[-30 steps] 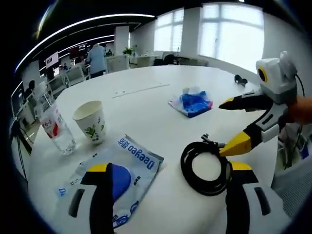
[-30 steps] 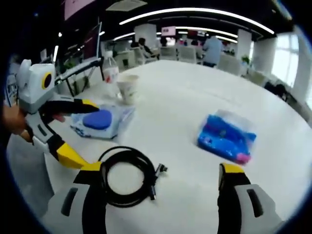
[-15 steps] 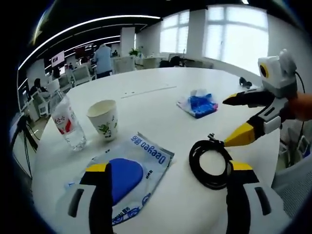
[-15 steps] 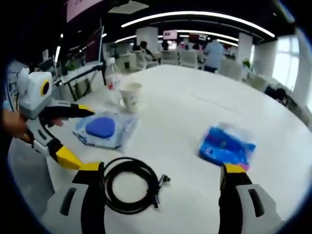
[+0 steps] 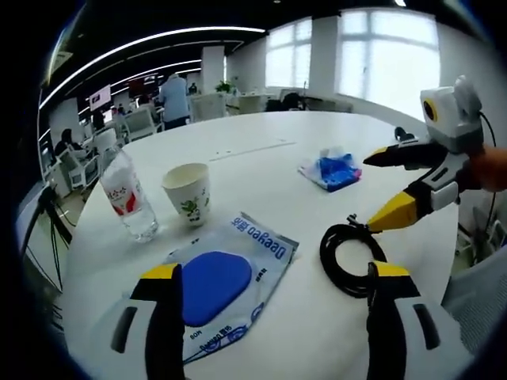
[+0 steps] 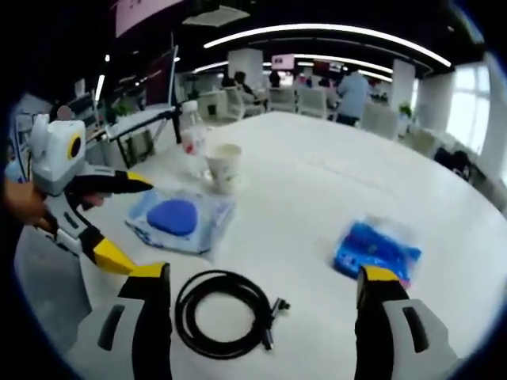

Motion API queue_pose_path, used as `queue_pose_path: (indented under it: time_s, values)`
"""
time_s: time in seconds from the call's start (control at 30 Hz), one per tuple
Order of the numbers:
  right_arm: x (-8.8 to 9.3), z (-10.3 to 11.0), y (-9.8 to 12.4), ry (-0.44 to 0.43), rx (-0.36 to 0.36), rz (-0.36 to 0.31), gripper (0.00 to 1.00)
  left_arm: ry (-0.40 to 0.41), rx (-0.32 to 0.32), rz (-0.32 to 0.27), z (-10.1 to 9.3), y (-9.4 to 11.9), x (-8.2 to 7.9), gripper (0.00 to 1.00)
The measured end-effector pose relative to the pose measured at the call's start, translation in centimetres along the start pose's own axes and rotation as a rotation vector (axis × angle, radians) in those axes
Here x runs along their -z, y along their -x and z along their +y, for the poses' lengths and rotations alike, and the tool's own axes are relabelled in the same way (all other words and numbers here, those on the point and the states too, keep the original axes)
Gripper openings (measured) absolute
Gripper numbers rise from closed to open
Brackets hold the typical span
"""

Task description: Arrange the tabletop items into an orderly group along one side of the table until the central work area is clear of visible clutter.

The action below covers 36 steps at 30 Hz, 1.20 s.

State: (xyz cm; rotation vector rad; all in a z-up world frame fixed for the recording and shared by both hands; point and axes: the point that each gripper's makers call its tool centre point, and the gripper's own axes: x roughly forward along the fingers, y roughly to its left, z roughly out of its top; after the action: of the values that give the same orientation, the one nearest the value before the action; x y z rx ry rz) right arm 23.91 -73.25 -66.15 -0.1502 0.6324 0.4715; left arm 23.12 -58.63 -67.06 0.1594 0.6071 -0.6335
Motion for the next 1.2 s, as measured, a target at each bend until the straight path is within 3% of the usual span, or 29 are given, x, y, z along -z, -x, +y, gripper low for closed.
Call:
queue_pose_path:
  time_s: [1.2]
  values:
    - [-2.3,3.8,-2.2,0.079,-0.084,-0.016,0.84,0.062,-0.113,0.018,5.5,4.0,3.1,0.92]
